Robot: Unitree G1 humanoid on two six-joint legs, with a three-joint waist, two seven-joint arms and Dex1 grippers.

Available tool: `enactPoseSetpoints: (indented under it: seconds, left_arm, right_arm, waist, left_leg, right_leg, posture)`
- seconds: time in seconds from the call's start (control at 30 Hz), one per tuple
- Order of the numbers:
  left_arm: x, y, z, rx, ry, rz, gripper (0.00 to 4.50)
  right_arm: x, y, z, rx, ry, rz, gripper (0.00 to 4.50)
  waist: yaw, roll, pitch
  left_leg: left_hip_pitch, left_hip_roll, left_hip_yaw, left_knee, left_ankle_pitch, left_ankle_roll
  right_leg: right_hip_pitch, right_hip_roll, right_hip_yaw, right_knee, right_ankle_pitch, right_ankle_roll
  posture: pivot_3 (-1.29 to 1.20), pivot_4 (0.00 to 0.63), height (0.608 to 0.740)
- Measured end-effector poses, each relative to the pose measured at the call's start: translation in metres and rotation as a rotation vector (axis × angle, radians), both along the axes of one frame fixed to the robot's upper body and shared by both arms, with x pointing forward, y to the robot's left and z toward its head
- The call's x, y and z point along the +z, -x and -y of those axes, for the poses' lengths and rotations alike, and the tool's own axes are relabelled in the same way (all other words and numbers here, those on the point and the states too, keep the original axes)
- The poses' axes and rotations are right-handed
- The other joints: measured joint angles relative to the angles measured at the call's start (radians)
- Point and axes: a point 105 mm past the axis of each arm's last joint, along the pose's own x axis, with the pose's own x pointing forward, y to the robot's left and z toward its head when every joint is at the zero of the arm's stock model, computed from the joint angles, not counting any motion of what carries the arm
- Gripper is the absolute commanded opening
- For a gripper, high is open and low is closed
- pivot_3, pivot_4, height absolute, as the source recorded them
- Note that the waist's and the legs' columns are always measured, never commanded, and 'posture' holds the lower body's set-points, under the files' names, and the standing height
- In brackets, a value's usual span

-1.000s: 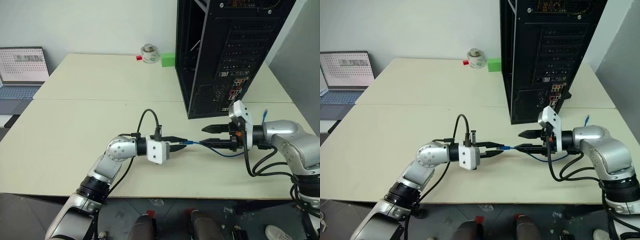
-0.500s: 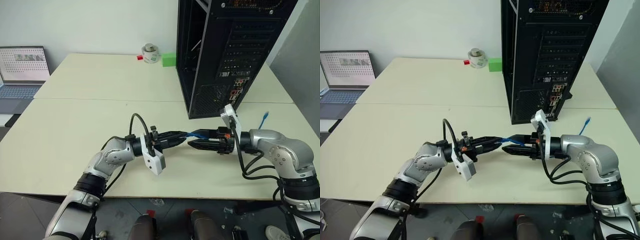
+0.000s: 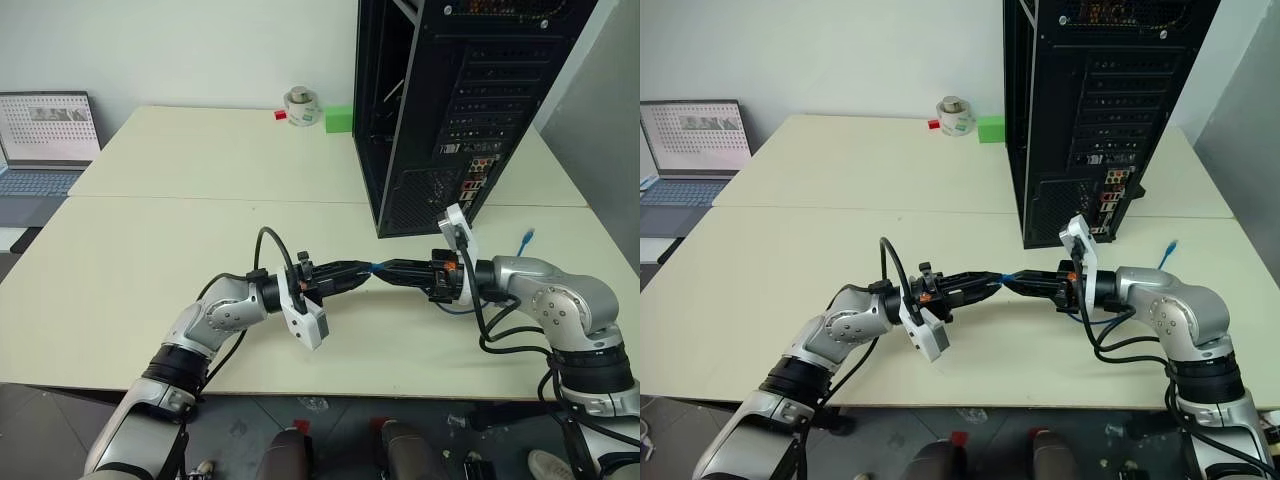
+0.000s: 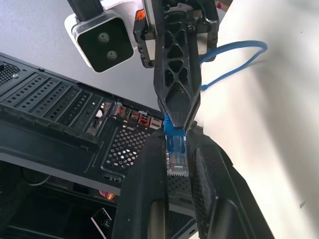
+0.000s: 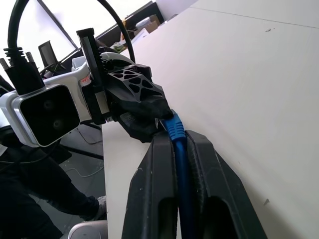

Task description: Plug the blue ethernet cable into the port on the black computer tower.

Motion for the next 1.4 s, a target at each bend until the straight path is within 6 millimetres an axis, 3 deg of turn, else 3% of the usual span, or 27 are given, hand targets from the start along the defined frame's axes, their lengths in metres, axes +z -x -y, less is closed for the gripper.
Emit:
enactPoseSetpoints:
  seconds: [0.17,0.23,0.6,0.83,1.07,1.2,1.4]
  left_arm:
    - [-0.001,0.0,0.0,-0.003,-0.001,-0.011,0.28]
    - [-0.001,0.0,0.0,-0.002,0.0,-0.013,0.98]
    - [-0.009,-0.007,-0.005,0.04,-0.007,-0.158,3.29]
    - [-0.012,-0.019,-0.014,0.162,0.119,-0.545,4.46]
    - [0.009,-0.026,0.018,0.179,0.311,-0.863,4.46]
    - [0.036,-0.036,0.038,0.196,0.412,-0.922,4.46]
    - [0.039,-0.043,0.051,0.252,0.448,-0.963,4.46]
  right_arm:
    - [-0.001,0.0,0.0,0.001,-0.001,-0.004,0.0]
    - [-0.001,0.0,0.0,0.002,-0.001,-0.005,0.0]
    - [-0.001,-0.002,0.004,-0.016,0.011,-0.005,0.0]
    - [0.002,-0.025,0.054,-0.358,0.006,0.071,0.0]
    - [0.006,-0.035,0.082,-0.704,0.06,0.247,0.0]
    - [0.011,-0.042,0.093,-0.954,0.079,0.348,0.0]
    - [0.013,-0.048,0.096,-1.183,0.059,0.39,0.0]
  waist:
    - [0.0,0.0,0.0]
    - [0.0,0.0,0.0]
    - [0.0,0.0,0.0]
    - [0.0,0.0,0.0]
    - [0.0,0.0,0.0]
    - [-0.003,0.0,0.0]
    - [-0.003,0.001,0.0]
  left_leg:
    - [0.0,0.0,-0.001,0.0,0.0,0.0]
    - [0.0,0.0,-0.001,0.0,0.0,0.0]
    - [-0.001,0.0,-0.002,0.0,0.0,0.0]
    - [-0.002,-0.001,-0.004,0.0,0.0,0.0]
    - [-0.002,-0.001,-0.005,0.001,0.0,0.0]
    - [-0.001,-0.001,-0.005,0.0,0.0,0.0]
    - [-0.001,-0.001,-0.004,0.0,0.001,-0.001]
  right_leg:
    - [0.0,0.0,-0.001,0.0,0.0,0.0]
    - [0.0,0.0,-0.001,0.0,0.0,0.0]
    - [0.0,0.0,-0.002,0.0,0.0,0.0]
    - [0.0,-0.001,-0.003,0.0,0.0,0.0]
    - [0.0,0.0,-0.004,0.0,0.0,0.0]
    - [0.0,0.001,-0.003,0.0,0.0,0.0]
    - [0.0,0.001,-0.002,0.0,0.0,0.0]
  posture:
    - [0.0,0.15,0.74]
    - [0.0,0.15,0.74]
    - [0.0,0.15,0.74]
    - [0.0,0.15,0.74]
    - [0.0,0.15,0.74]
    - [0.0,0.15,0.74]
    - [0.0,0.15,0.74]
